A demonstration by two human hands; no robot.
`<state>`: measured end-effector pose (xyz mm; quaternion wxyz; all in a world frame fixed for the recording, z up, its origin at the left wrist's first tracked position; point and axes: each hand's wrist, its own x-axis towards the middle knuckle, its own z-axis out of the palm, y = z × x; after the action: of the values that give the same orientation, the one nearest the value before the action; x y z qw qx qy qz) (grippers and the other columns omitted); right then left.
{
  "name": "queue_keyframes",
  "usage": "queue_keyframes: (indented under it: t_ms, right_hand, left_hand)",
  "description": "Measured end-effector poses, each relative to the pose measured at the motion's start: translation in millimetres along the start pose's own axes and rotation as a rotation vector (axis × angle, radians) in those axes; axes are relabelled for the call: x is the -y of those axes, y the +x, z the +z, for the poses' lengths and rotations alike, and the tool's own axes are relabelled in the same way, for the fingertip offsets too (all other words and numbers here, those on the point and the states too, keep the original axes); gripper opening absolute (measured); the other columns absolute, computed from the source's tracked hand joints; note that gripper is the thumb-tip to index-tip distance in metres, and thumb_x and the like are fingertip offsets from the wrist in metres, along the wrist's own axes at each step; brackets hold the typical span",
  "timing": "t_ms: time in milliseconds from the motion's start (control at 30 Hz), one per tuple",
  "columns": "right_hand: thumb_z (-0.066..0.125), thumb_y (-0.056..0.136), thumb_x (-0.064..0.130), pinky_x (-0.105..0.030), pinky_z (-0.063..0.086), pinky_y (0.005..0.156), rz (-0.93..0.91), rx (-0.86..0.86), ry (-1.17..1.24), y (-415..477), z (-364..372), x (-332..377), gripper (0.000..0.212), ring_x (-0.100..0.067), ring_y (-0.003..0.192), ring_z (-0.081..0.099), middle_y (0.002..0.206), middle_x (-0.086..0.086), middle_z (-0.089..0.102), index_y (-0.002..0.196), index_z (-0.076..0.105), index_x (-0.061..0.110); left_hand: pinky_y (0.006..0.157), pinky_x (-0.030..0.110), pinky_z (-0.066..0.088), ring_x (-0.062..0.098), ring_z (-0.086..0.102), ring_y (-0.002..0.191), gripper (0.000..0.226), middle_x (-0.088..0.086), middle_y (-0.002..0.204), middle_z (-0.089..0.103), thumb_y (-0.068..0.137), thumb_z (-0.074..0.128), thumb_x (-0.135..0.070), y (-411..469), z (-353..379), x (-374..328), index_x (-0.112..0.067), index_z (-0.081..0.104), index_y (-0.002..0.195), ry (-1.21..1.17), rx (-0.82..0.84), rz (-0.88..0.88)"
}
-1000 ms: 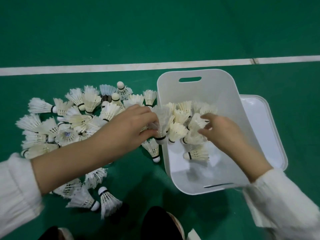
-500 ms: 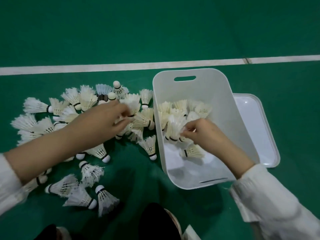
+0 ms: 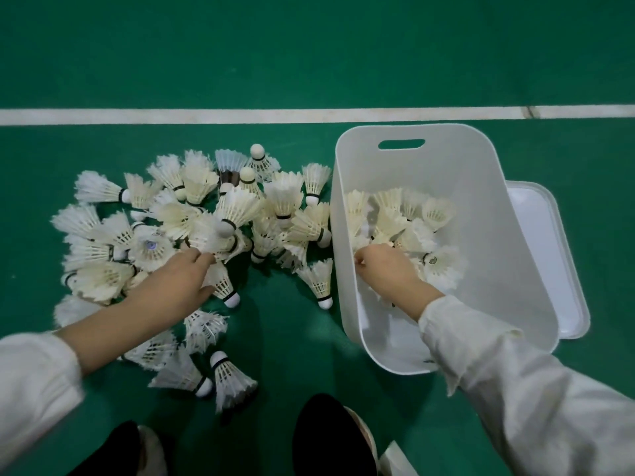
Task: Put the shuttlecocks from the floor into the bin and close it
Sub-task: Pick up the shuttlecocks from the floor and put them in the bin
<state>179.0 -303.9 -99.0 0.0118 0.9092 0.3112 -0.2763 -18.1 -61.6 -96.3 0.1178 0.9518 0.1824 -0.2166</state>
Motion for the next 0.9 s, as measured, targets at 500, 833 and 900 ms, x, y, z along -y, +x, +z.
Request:
queue_keyframes:
  t_ms: [500, 833, 900]
  right_hand:
    - [0.05, 0.09, 0.039, -0.03, 0.047, 0.076, -0.333, -0.113, 0.21, -121, -108, 96, 0.026, -0.008, 0.082, 0.059, 0.097, 0.016, 0.062, 0.115, 0.055, 0.033]
    - [0.05, 0.086, 0.009, -0.046, 0.049, 0.078, -0.553, 0.053, 0.043, -53, 24, 177, 0.038, -0.034, 0.101, 0.058, 0.131, -0.006, 0.045, 0.124, 0.045, 0.012]
    - [0.05, 0.087, 0.011, -0.041, 0.048, 0.072, -0.572, 0.074, 0.041, -45, 31, 185, 0.032, -0.037, 0.1, 0.058, 0.142, -0.008, 0.035, 0.119, 0.047, 0.008]
  left_hand:
    - [0.076, 0.029, 0.045, 0.017, 0.056, 0.091, 0.022, 0.004, 0.108, 0.062, 0.093, 0.049, -0.016, -22, 16, 5, -0.015, 0.057, 0.114, -0.346, -0.096, 0.033]
    - [0.066, 0.019, 0.029, 0.011, 0.044, 0.08, 0.015, 0.005, 0.099, 0.054, 0.092, 0.05, -0.009, -62, 19, 19, -0.008, 0.052, 0.106, -0.481, -0.161, 0.205]
    - [0.062, 0.019, 0.028, 0.006, 0.038, 0.074, 0.008, 0.005, 0.093, 0.052, 0.091, 0.047, -0.012, -67, 21, 20, -0.013, 0.049, 0.099, -0.487, -0.21, 0.295]
